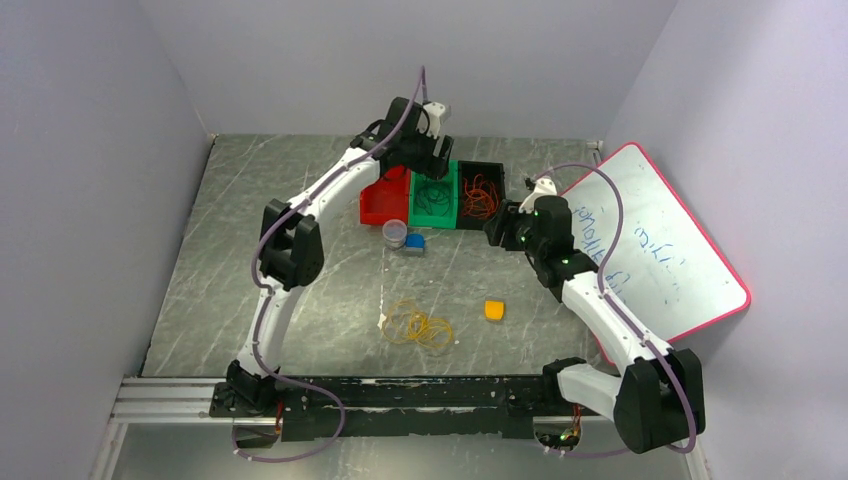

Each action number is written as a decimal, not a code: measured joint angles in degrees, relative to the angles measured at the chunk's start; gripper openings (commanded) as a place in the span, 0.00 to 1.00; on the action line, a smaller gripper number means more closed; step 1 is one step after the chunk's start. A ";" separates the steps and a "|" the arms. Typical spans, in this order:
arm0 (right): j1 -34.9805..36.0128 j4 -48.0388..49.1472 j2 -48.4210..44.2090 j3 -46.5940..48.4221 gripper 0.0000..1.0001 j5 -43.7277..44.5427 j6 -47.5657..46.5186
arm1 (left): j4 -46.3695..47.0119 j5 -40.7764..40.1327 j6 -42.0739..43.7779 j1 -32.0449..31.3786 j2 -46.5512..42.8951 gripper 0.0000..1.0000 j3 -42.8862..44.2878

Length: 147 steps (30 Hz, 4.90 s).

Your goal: Untangle the cables

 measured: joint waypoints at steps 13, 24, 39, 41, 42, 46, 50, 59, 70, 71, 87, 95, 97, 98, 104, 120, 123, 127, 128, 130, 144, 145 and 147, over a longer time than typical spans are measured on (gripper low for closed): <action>0.00 -0.02 0.42 0.02 0.56 -1.81 -0.35 | 2.19 -2.34 -0.02 -0.02 -11.30 0.81 -11.47; 3.80 -5.18 2.75 0.76 0.55 -11.13 -2.56 | 8.57 -2.25 -4.55 -0.11 -38.60 0.73 -43.74; 11.82 -6.64 6.38 0.26 0.55 -11.54 -2.45 | 11.58 -1.03 -11.19 -10.47 -58.29 0.70 -77.66; 11.82 -6.64 6.40 0.24 0.55 -11.45 -2.43 | 11.89 -0.87 -10.93 -11.23 -58.36 0.70 -79.12; 11.82 -6.64 6.40 0.24 0.55 -11.45 -2.45 | 12.02 -0.79 -10.75 -11.37 -58.16 0.69 -79.67; 11.82 -6.62 6.67 0.24 0.55 -11.37 -2.45 | 13.09 -0.76 -9.81 -11.80 -56.08 0.64 -80.08; 11.93 -6.64 7.13 0.24 0.55 -11.21 -2.51 | 14.80 -0.72 -8.94 -12.13 -52.65 0.58 -80.06; 11.98 -6.69 7.78 0.26 0.55 -10.78 -2.80 | 17.31 1.57 -7.30 -12.26 -47.12 0.33 -79.82; 11.98 -6.23 7.58 0.13 0.56 -10.32 -2.67 | 17.11 1.27 -6.67 -12.28 -46.27 0.07 -77.02; 11.98 -5.70 7.34 -0.15 0.57 -10.23 -2.51 | 16.74 0.96 -6.64 -12.28 -46.95 0.07 -76.65; 12.52 15.80 3.28 -7.26 0.81 -15.19 3.78 | 11.85 -0.61 -6.21 -12.28 -57.00 0.07 -65.96; 17.40 26.03 3.63 -7.50 0.80 -16.11 4.31 | 8.28 -3.02 -6.29 -12.31 -57.16 0.07 -61.33; 17.88 27.96 4.55 -7.50 0.80 -16.22 4.39 | 7.87 -3.30 -6.38 -12.31 -57.16 0.07 -60.35; 18.01 28.63 5.09 -7.50 0.79 -16.22 4.44 | 7.72 -3.39 -6.47 -12.31 -57.18 0.07 -59.87; 19.10 33.33 11.50 -7.39 0.75 -16.09 5.53 | 5.70 -3.39 -6.43 -12.33 -57.31 0.07 -56.37; 23.82 37.79 23.28 -7.19 0.62 -14.43 7.26 | -4.52 -5.62 0.42 -10.69 -55.15 0.07 -23.71; 24.17 37.79 23.65 -8.81 0.62 -13.64 7.45 | -6.38 -6.67 1.81 -9.68 -53.40 0.07 -19.41; 24.39 37.73 23.65 -10.49 0.61 -12.09 7.37 | -7.91 -7.91 3.43 -8.48 -50.90 0.07 -14.80; 24.41 37.77 23.67 -10.86 0.61 -11.54 7.34 | -7.93 -8.26 3.85 -8.26 -50.42 0.07 -13.90; 24.41 37.77 23.67 -11.72 0.61 -10.58 7.34 | -8.13 -9.16 4.70 -7.87 -49.53 0.07 -12.02; 24.44 33.40 20.52 -16.83 0.62 -3.43 6.95 | -6.64 -15.50 10.97 -7.23 -47.50 0.07 -0.76; 24.44 32.61 19.34 -17.00 0.62 -2.73 6.93 | -6.43 -15.91 11.45 -7.21 -47.45 0.07 -0.52; 24.44 30.60 16.11 -17.05 0.63 -1.22 6.80 | -6.25 -16.70 12.13 -7.17 -47.43 0.07 -0.48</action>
